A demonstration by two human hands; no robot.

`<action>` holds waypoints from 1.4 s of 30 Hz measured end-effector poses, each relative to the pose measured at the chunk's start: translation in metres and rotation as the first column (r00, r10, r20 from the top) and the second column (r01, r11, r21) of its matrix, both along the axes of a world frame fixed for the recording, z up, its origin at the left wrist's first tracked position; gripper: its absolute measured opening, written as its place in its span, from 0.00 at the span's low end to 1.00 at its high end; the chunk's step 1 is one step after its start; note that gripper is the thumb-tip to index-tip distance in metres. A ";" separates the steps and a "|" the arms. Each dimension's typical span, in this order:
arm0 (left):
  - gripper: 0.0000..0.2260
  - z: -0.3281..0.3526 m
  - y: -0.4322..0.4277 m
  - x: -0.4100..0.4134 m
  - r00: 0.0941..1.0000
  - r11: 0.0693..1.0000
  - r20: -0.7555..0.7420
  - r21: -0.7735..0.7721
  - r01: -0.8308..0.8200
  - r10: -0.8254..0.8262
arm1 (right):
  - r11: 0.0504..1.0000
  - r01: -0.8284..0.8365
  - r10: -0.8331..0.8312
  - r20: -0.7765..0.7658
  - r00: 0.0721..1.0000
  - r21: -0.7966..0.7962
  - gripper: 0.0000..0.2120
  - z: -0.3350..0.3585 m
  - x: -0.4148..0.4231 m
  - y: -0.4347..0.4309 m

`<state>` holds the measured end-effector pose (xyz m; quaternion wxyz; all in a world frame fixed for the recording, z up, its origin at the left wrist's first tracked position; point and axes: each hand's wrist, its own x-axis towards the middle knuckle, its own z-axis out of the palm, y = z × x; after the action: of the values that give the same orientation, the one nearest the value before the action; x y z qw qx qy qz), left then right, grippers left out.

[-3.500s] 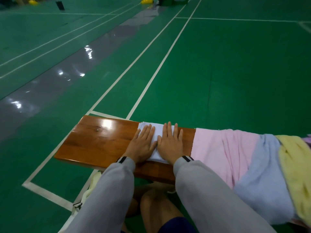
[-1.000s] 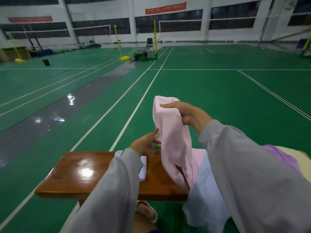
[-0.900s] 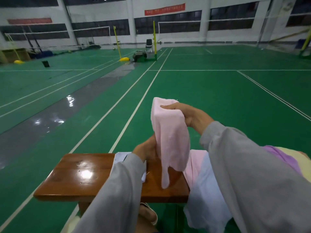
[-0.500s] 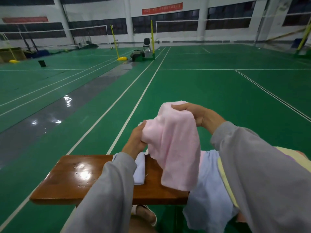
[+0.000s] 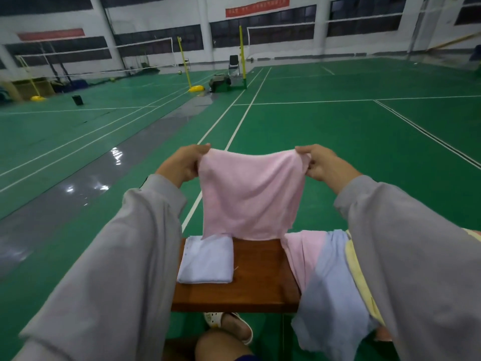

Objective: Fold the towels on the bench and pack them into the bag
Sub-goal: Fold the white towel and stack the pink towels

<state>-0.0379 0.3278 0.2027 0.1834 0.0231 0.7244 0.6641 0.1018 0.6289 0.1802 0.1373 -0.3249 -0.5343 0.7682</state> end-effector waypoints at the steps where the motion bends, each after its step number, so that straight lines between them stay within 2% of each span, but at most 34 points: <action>1: 0.08 0.004 -0.004 0.001 0.998 0.999 -0.059 0.000 -0.037 0.037 | 0.997 0.054 -0.053 -0.013 0.998 0.051 0.25 0.004 0.000 0.000; 5: 0.08 0.007 -0.014 0.008 0.963 0.989 -0.226 0.002 -0.151 0.147 | 0.984 0.139 -0.138 -0.015 0.990 0.113 0.24 0.010 0.001 0.003; 7: 0.04 0.005 -0.015 0.011 0.945 0.986 -0.283 0.012 -0.167 0.163 | 0.976 0.164 -0.162 -0.023 0.986 0.140 0.21 0.014 0.004 0.005; 9: 0.11 0.001 -0.017 0.012 0.931 0.989 -0.338 -0.003 -0.148 0.138 | 0.974 0.165 -0.159 -0.053 0.986 0.154 0.16 0.018 0.005 0.007; 11: 0.13 -0.003 -0.019 0.013 0.917 0.990 -0.379 -0.023 -0.139 0.120 | 0.973 0.132 -0.116 -0.094 0.989 0.189 0.19 0.021 0.006 0.009; 13: 0.08 -0.005 -0.023 0.009 0.905 0.988 -0.410 -0.046 -0.149 0.117 | 0.937 0.073 -0.042 -0.097 0.994 0.341 0.23 0.022 0.006 0.010; 15: 0.07 -0.003 -0.025 0.006 0.905 0.987 -0.403 -0.027 -0.161 0.137 | 0.845 -0.028 0.055 -0.034 0.998 0.533 0.23 0.024 0.008 0.008; 16: 0.11 -0.001 -0.026 0.003 0.907 0.986 -0.393 0.000 -0.166 0.153 | 0.771 -0.090 0.100 0.020 0.995 0.631 0.23 0.026 0.010 0.005; 18: 0.20 0.003 -0.029 0.003 0.910 0.986 -0.378 0.070 -0.154 0.169 | 0.551 -0.213 0.106 0.186 0.977 0.806 0.19 0.030 0.013 0.001; 20: 0.22 0.003 -0.033 0.002 0.897 0.988 -0.414 0.081 -0.133 0.154 | 0.304 -0.306 0.014 0.317 0.948 0.902 0.10 0.032 0.017 0.000; 22: 0.19 0.000 -0.036 0.002 0.860 0.991 -0.502 -0.036 -0.126 0.091 | 0.131 -0.366 -0.059 0.376 0.925 0.921 0.08 0.035 0.019 -0.001; 24: 0.16 -0.003 -0.039 0.004 0.810 0.964 -0.586 -0.224 -0.144 -0.015 | 0.009 -0.386 -0.111 0.385 0.916 0.922 0.08 0.040 0.024 -0.003; 27: 0.12 -0.003 -0.041 0.010 0.727 0.853 -0.658 -0.482 -0.203 -0.198 | -0.141 -0.394 -0.158 0.373 0.914 0.908 0.10 0.045 0.030 -0.005; 29: 0.08 0.000 -0.041 0.011 0.675 0.755 -0.684 -0.590 -0.286 -0.278 | -0.205 -0.424 -0.177 0.393 0.903 0.882 0.12 0.046 0.032 -0.006; 31: 0.04 0.002 -0.040 0.011 0.662 0.708 -0.690 -0.622 -0.336 -0.292 | -0.232 -0.457 -0.172 0.426 0.888 0.859 0.10 0.047 0.034 -0.007; 36: 0.06 -0.002 -0.040 0.008 0.619 0.593 -0.699 -0.682 -0.428 -0.358 | -0.312 -0.511 -0.172 0.481 0.860 0.801 0.11 0.051 0.042 -0.009; 39: 0.07 -0.001 -0.034 0.013 0.567 0.560 -0.721 -0.681 -0.472 -0.399 | -0.365 -0.495 -0.204 0.451 0.869 0.789 0.11 0.052 0.043 -0.012; 42: 0.09 0.002 -0.032 0.018 0.540 0.565 -0.744 -0.659 -0.497 -0.394 | -0.342 -0.517 -0.237 0.461 0.855 0.784 0.09 0.054 0.045 -0.015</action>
<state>-0.0195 0.2961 0.2045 -0.2224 0.2246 0.9364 0.1522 0.1465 0.6135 0.2338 0.1071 -0.1670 -0.9762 -0.0871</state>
